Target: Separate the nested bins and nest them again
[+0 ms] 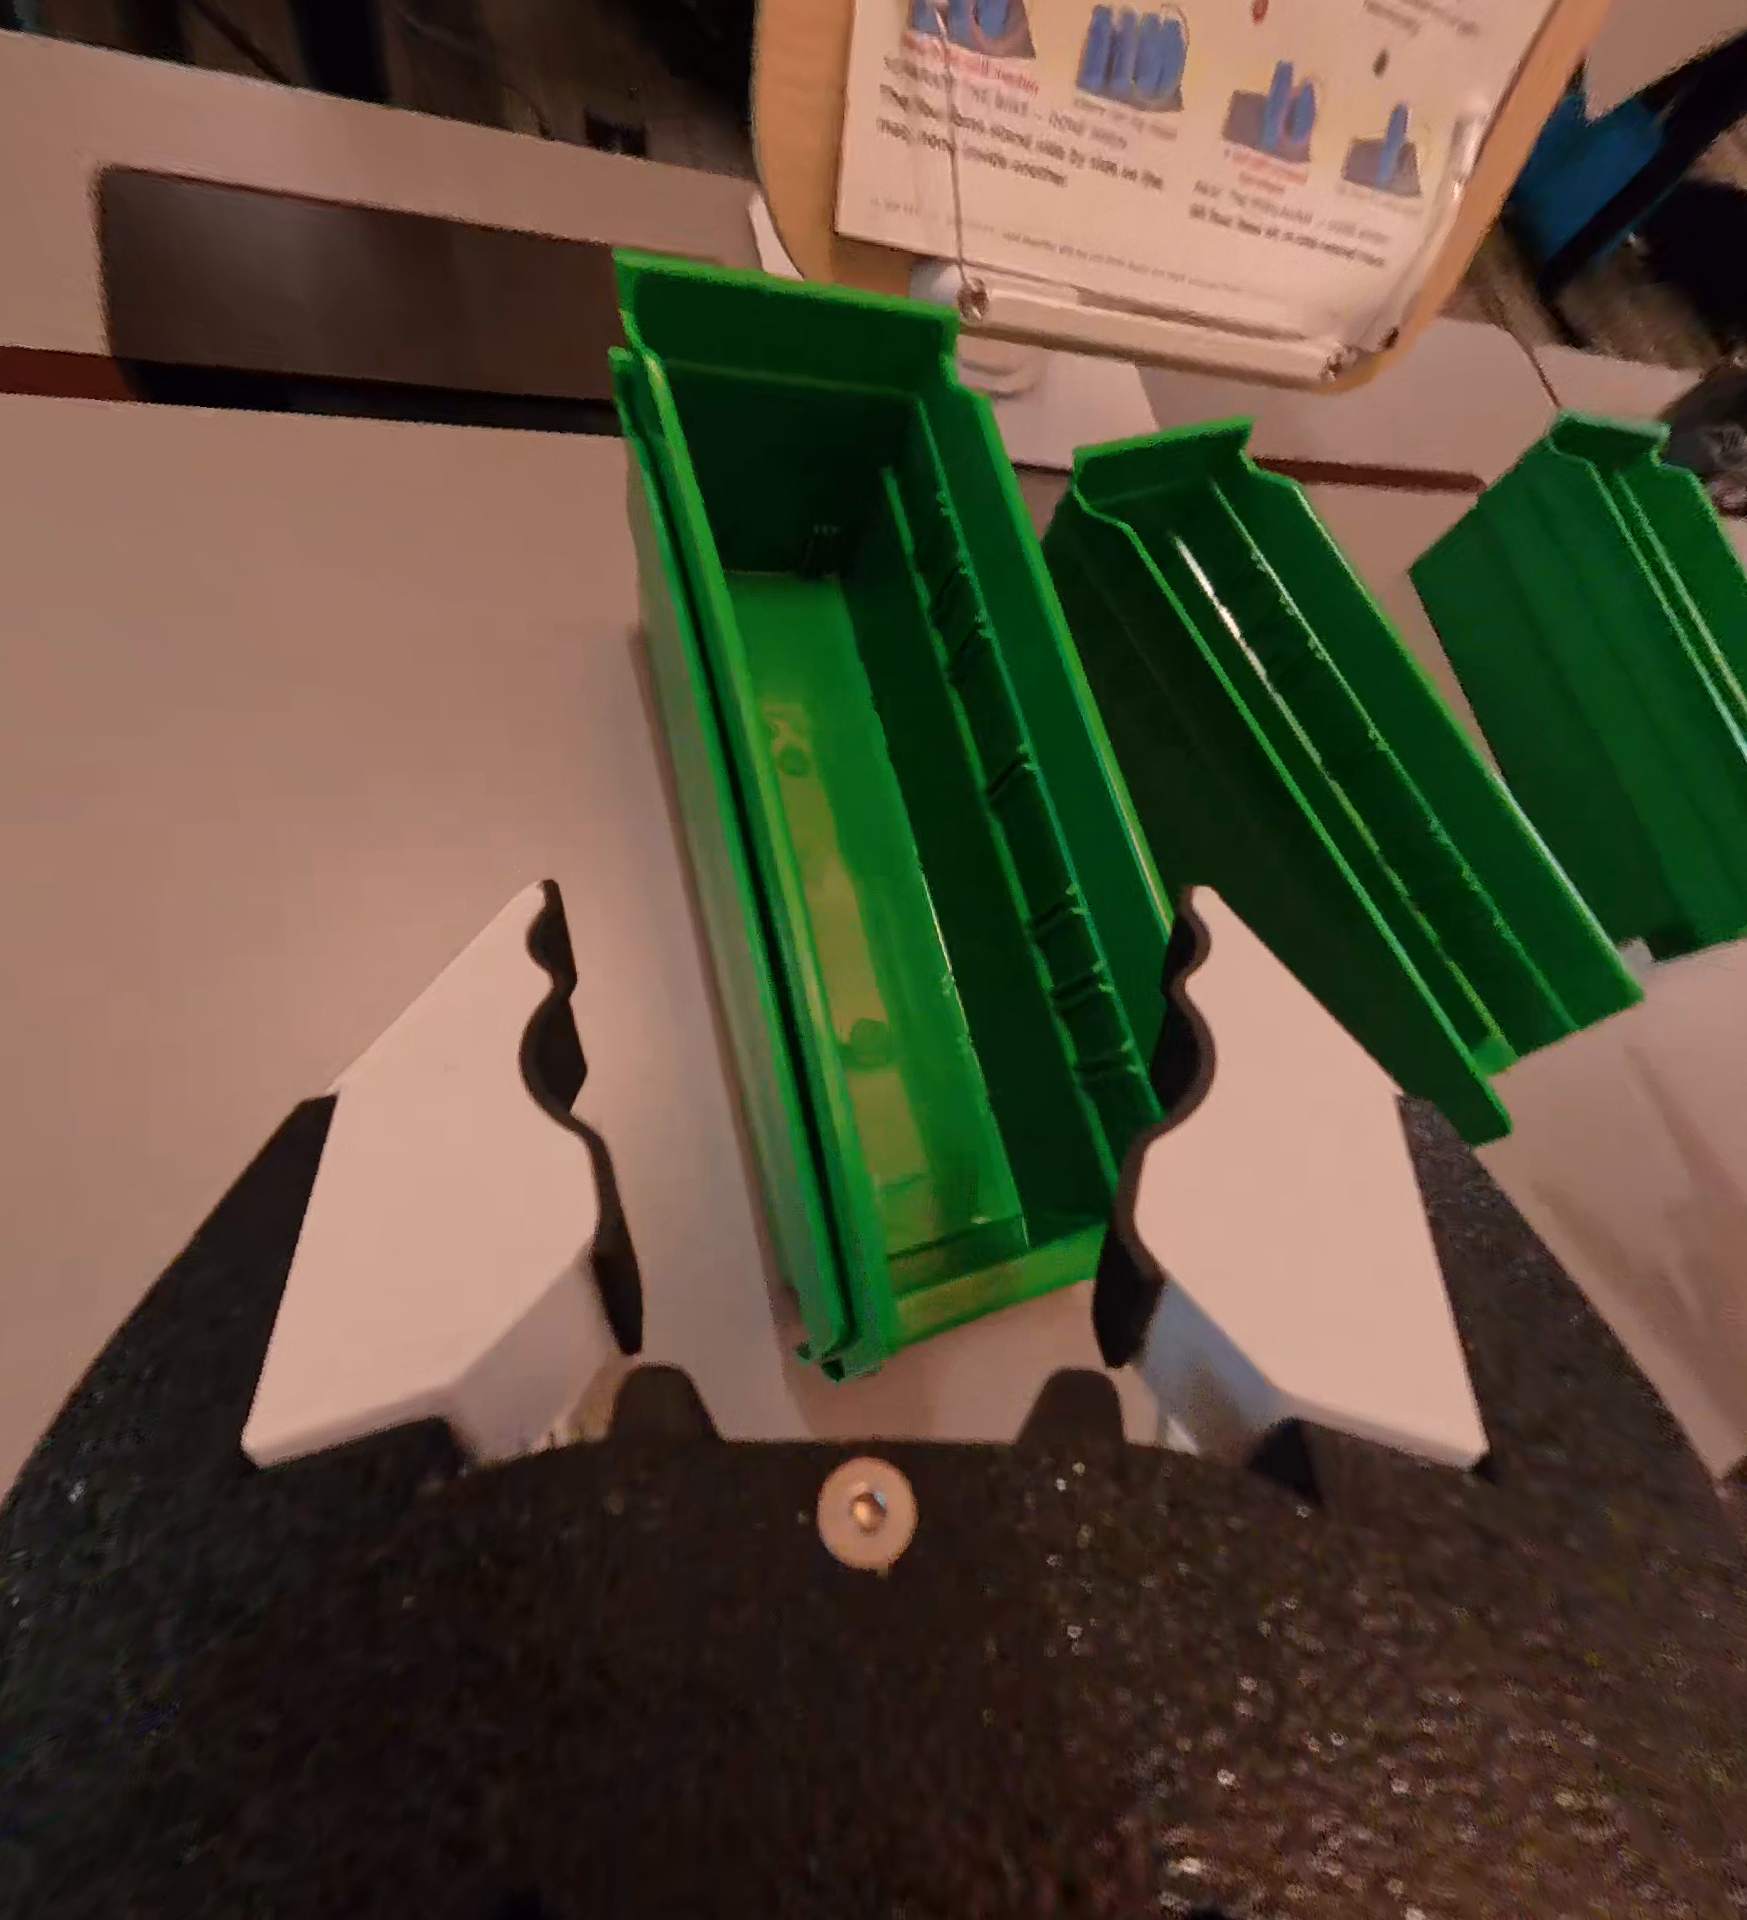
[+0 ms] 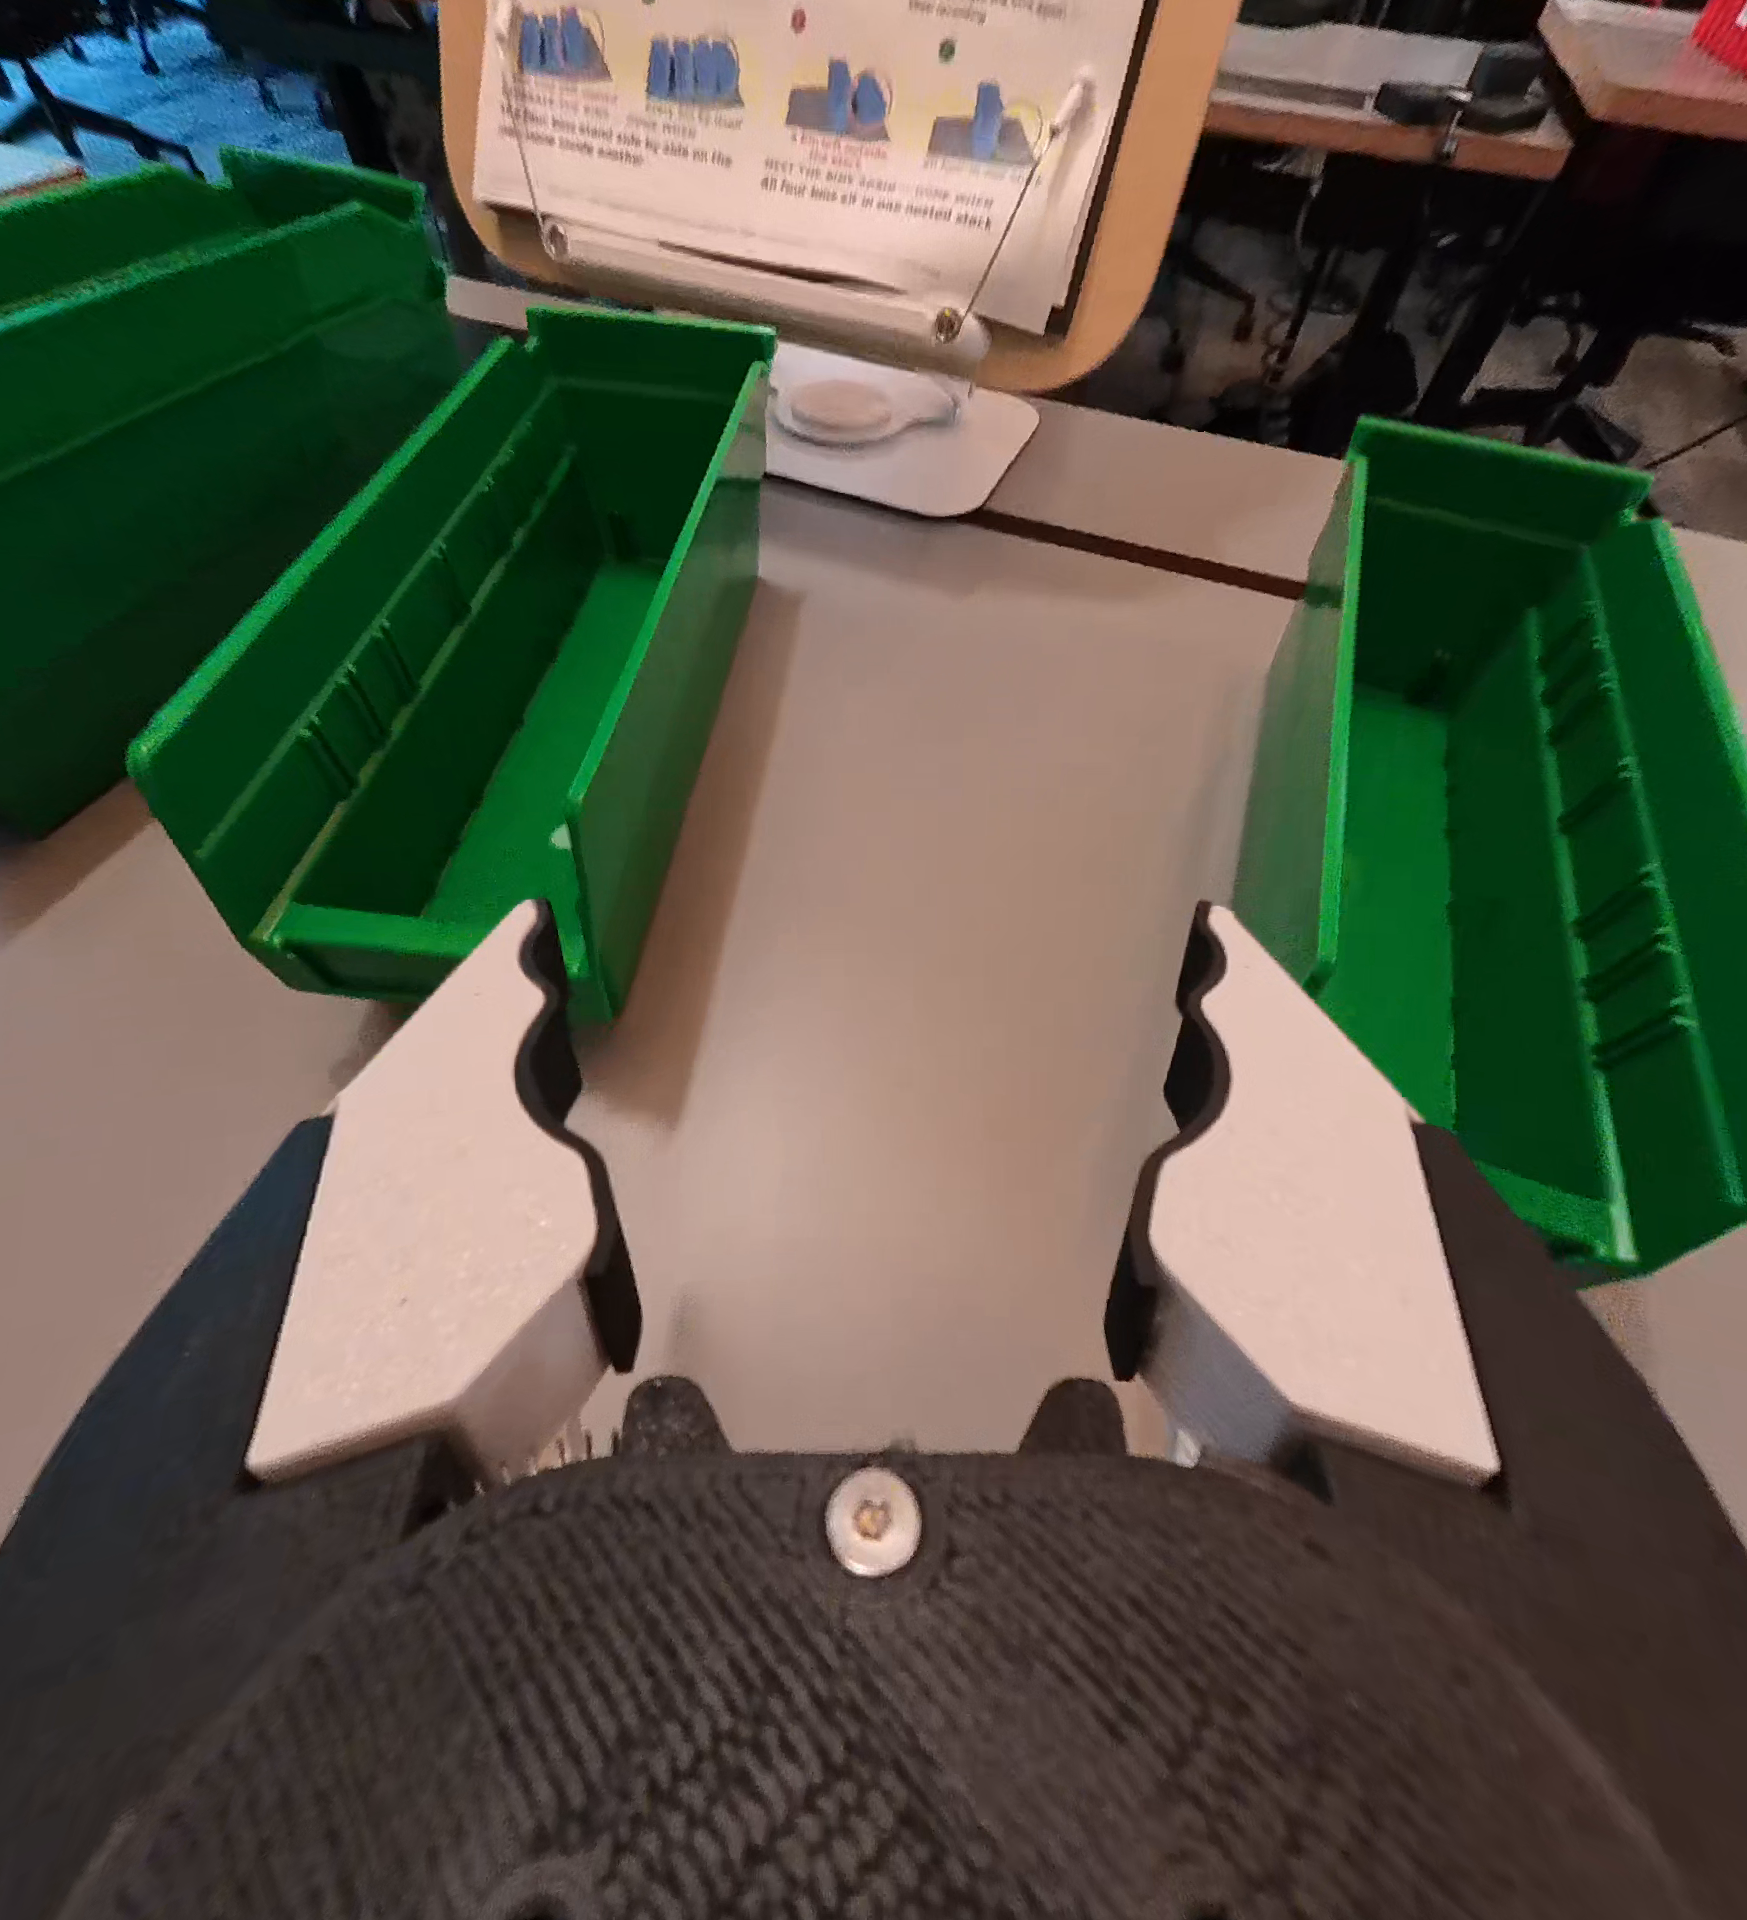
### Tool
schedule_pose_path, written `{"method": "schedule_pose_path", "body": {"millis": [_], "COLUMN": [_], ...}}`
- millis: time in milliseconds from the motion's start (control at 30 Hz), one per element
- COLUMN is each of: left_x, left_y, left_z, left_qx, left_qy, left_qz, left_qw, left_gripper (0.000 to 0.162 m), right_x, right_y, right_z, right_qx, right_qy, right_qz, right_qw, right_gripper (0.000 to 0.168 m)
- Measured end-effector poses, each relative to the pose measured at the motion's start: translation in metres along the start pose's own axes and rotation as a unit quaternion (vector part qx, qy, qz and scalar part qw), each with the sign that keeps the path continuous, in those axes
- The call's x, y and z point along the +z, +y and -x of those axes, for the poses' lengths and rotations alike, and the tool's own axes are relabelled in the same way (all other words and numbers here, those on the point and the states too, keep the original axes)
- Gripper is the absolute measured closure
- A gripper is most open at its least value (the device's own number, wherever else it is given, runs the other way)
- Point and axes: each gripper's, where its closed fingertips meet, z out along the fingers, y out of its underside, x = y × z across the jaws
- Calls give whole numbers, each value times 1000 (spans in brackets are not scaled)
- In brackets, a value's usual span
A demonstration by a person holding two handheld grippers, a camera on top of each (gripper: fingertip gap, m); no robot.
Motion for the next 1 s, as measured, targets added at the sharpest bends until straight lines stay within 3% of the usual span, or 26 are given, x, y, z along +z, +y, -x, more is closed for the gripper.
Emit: {"method": "schedule_pose_path", "body": {"millis": [233, 433, 567, 700, 900, 1000], "left_x": [3, 34, 53, 70, 90, 95], "left_y": [-4, -6, -15, -16, 9, 9], "left_z": [0, -3, -16, -3, 8, 8], "left_qx": [17, 39, 97, 141, 139, 121], "left_qy": [-15, -57, -97, -175, -189, -179], "left_qz": [-10, 81, 137, 188, 269, 269], "left_qw": [1000, 994, 981, 956, 934, 939], "left_gripper": [50, 49, 47, 32, 3, 3], "right_x": [-6, -9, -10, -13, -13, -15], "right_y": [5, 10, 20, 26, 30, 26], "right_z": [-12, 3, 11, 11, 4, 0], "right_qx": [14, 2, 15, 21, 18, 13], "right_qy": [21, 15, 9, 6, -3, -7], "right_qz": [22, 25, 26, 23, 23, 16], "right_qw": [999, 1000, 1000, 999, 1000, 1000], "right_gripper": [52, 51, 51, 51, 51, 51]}}
